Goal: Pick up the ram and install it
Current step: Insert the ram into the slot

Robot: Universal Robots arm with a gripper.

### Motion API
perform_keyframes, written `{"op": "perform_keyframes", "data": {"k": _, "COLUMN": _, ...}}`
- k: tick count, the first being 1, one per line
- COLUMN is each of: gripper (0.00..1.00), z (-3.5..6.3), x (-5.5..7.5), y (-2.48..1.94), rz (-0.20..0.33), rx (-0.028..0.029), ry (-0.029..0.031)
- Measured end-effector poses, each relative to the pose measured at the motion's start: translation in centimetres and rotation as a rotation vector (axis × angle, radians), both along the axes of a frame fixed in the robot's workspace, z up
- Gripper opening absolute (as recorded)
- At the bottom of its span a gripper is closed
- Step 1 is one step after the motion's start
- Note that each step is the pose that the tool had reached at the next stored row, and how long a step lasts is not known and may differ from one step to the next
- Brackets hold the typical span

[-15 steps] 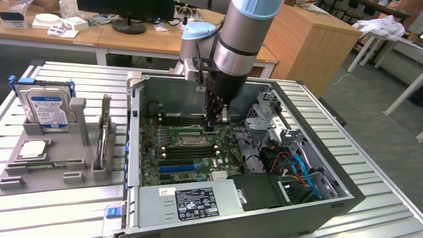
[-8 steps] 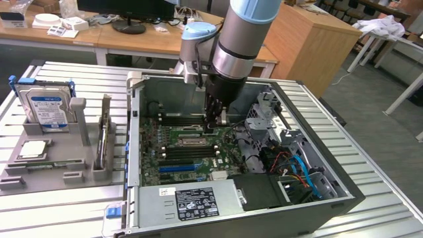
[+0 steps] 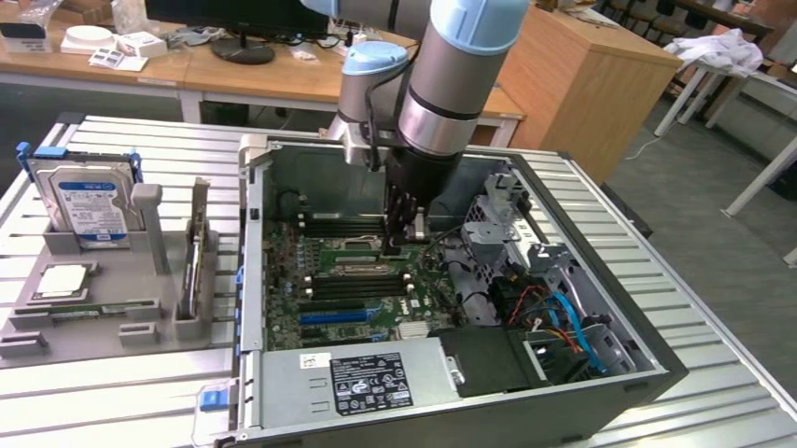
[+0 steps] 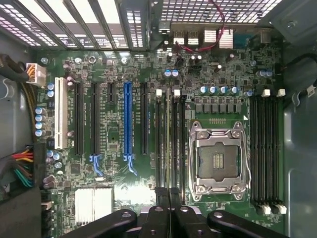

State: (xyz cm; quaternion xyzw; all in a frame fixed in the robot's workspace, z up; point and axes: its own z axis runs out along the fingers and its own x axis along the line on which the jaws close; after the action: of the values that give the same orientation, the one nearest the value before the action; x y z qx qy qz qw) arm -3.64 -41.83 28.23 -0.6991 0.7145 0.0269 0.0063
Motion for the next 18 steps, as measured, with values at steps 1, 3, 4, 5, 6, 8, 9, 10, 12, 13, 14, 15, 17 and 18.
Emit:
{"op": "perform_keyframes", "data": {"k": 1, "gripper": 0.11, "z": -0.09, "x": 0.0, "y": 0.0, "rz": 0.0, "rx": 0.0, "ry": 0.0}}
{"op": "perform_keyframes", "data": {"k": 3, "gripper": 0.11, "z": -0.29, "x": 0.0, "y": 0.0, "rz": 0.0, "rx": 0.0, "ry": -0.0002}}
{"op": "perform_keyframes", "data": {"k": 4, "gripper": 0.11, "z": -0.37, "x": 0.0, "y": 0.0, "rz": 0.0, "rx": 0.0, "ry": -0.0002}}
{"op": "perform_keyframes", "data": {"k": 5, "gripper": 0.11, "z": -0.46, "x": 0.0, "y": 0.0, "rz": 0.0, "rx": 0.0, "ry": -0.0002}}
{"op": "perform_keyframes", "data": {"k": 6, "gripper": 0.11, "z": -0.55, "x": 0.0, "y": 0.0, "rz": 0.0, "rx": 0.0, "ry": -0.0003}}
{"op": "perform_keyframes", "data": {"k": 8, "gripper": 0.11, "z": -0.72, "x": 0.0, "y": 0.0, "rz": 0.0, "rx": -0.0001, "ry": -0.0003}}
{"op": "perform_keyframes", "data": {"k": 9, "gripper": 0.11, "z": -0.8, "x": 0.0, "y": 0.0, "rz": 0.0, "rx": -0.0001, "ry": -0.0003}}
{"op": "perform_keyframes", "data": {"k": 10, "gripper": 0.11, "z": -0.86, "x": 0.0, "y": 0.0, "rz": 0.0, "rx": -0.0001, "ry": -0.0004}}
{"op": "perform_keyframes", "data": {"k": 12, "gripper": 0.11, "z": -0.86, "x": 0.0, "y": 0.0, "rz": 0.0, "rx": -0.0003, "ry": -0.0003}}
{"op": "perform_keyframes", "data": {"k": 13, "gripper": 0.11, "z": -0.87, "x": 0.0, "y": 0.0, "rz": 0.0, "rx": -0.0003, "ry": -0.0003}}
{"op": "perform_keyframes", "data": {"k": 14, "gripper": 0.11, "z": -0.88, "x": 0.0, "y": 0.0, "rz": 0.0, "rx": -0.0002, "ry": -0.0003}}
{"op": "perform_keyframes", "data": {"k": 15, "gripper": 0.11, "z": -0.92, "x": 0.0, "y": 0.0, "rz": 0.0, "rx": 0.0002, "ry": -0.0006}}
{"op": "perform_keyframes", "data": {"k": 17, "gripper": 0.11, "z": -1.02, "x": 0.0, "y": 0.0, "rz": 0.0, "rx": 0.0001, "ry": -0.0006}}
{"op": "perform_keyframes", "data": {"k": 18, "gripper": 0.11, "z": -1.09, "x": 0.0, "y": 0.0, "rz": 0.0, "rx": -0.0001, "ry": -0.0007}}
